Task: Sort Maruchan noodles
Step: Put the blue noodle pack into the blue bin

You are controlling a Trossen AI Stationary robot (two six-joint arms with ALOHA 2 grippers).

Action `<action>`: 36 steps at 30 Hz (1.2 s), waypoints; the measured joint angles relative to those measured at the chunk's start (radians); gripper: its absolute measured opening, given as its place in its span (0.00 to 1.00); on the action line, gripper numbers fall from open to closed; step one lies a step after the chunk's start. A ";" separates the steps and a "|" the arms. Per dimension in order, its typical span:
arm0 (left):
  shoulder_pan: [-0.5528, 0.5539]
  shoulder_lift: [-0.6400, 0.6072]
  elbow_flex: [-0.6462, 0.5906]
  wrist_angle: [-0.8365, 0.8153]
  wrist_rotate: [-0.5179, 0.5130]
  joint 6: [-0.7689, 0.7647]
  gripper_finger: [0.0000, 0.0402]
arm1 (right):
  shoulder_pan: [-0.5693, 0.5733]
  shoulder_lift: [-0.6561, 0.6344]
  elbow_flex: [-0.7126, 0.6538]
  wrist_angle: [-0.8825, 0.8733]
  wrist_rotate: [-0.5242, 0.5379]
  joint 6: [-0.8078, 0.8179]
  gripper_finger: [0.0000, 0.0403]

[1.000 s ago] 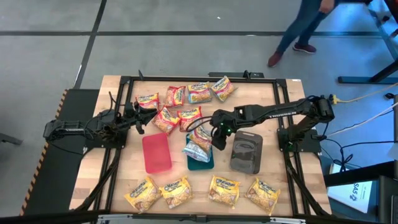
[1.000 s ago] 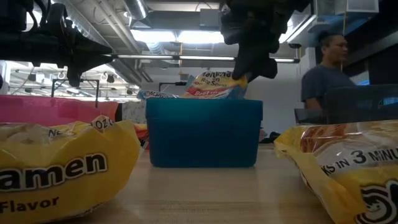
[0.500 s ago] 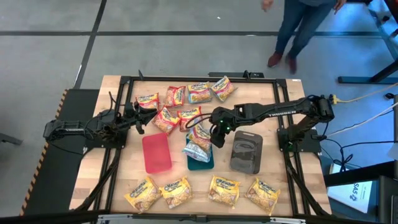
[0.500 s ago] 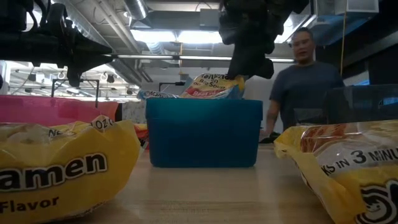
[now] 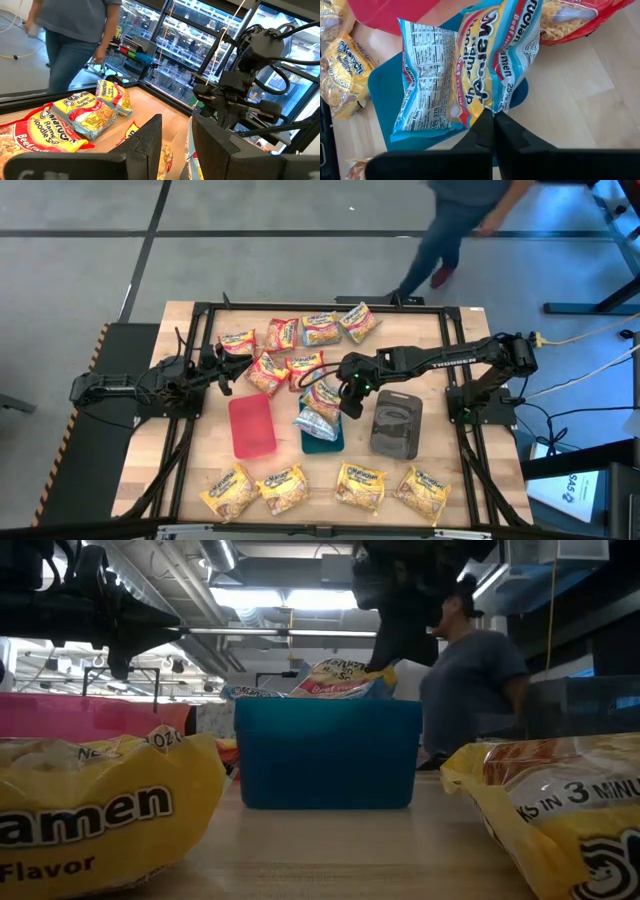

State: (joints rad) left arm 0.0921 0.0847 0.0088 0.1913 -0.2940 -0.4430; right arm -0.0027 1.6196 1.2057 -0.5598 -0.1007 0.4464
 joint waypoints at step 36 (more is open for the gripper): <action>0.000 0.000 0.000 0.000 0.000 0.000 0.25 | -0.078 0.003 0.000 0.116 -0.047 -0.117 0.54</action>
State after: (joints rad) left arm 0.0919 0.0847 0.0086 0.1913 -0.2943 -0.4431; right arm -0.0804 1.6225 1.2053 -0.4441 -0.1478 0.3294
